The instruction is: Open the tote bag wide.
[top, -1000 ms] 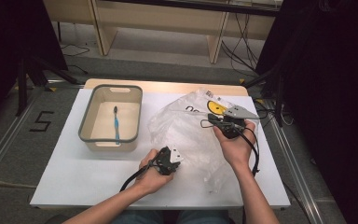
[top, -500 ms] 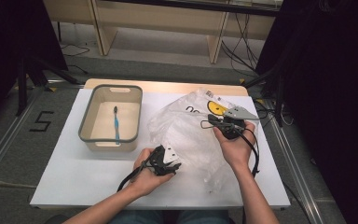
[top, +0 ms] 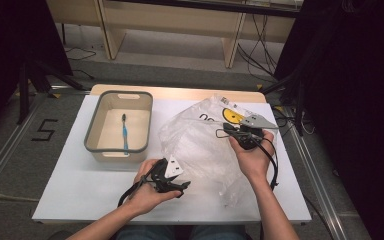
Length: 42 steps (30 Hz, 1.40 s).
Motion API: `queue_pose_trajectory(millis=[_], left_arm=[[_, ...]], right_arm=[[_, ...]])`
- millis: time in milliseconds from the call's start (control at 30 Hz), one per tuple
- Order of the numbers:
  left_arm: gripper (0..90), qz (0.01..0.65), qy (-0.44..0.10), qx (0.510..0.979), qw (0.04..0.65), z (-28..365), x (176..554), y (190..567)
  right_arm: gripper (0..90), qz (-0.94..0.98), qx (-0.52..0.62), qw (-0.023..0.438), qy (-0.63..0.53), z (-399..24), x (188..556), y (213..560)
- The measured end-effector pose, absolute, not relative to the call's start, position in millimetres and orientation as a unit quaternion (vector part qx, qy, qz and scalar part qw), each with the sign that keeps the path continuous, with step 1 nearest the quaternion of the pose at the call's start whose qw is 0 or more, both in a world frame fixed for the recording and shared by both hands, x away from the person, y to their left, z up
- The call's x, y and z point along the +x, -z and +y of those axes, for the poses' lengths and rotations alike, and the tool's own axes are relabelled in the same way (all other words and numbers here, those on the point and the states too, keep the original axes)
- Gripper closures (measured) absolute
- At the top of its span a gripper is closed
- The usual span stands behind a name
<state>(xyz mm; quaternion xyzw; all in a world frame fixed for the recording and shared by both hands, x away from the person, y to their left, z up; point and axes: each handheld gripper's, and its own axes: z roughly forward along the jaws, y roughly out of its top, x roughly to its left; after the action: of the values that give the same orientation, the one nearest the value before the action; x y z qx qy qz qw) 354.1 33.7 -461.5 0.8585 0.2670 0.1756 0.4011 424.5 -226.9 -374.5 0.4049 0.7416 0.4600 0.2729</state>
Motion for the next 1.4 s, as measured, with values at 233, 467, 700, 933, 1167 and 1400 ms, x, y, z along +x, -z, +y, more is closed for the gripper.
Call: queue_pose_trajectory(millis=[233,467,700,933,1167,1400], left_arm=[[30.8,0.265,-0.178,0.858,0.403,42.7,349.1,460.3],[30.6,0.270,-0.181,0.855,0.405,50.1,345.6,456.7],[30.6,0.282,-0.181,0.849,0.408,59.5,343.0,453.7],[30.6,0.291,-0.180,0.845,0.411,68.5,343.2,453.3],[30.6,0.300,-0.187,0.838,0.416,77.3,344.1,447.3],[31.0,0.316,-0.198,0.825,0.424,90.2,348.7,438.4]], right_arm=[[90.0,0.742,0.402,0.274,-0.461,-226.5,424.4,374.6],[90.0,0.742,0.403,0.274,-0.461,-226.2,424.4,374.6],[90.0,0.742,0.404,0.274,-0.460,-225.7,424.5,374.3],[90.0,0.741,0.406,0.273,-0.460,-226.2,425.4,374.1],[90.0,0.742,0.405,0.273,-0.459,-226.2,425.2,374.5],[90.0,0.741,0.407,0.272,-0.459,-226.0,425.4,374.6]])
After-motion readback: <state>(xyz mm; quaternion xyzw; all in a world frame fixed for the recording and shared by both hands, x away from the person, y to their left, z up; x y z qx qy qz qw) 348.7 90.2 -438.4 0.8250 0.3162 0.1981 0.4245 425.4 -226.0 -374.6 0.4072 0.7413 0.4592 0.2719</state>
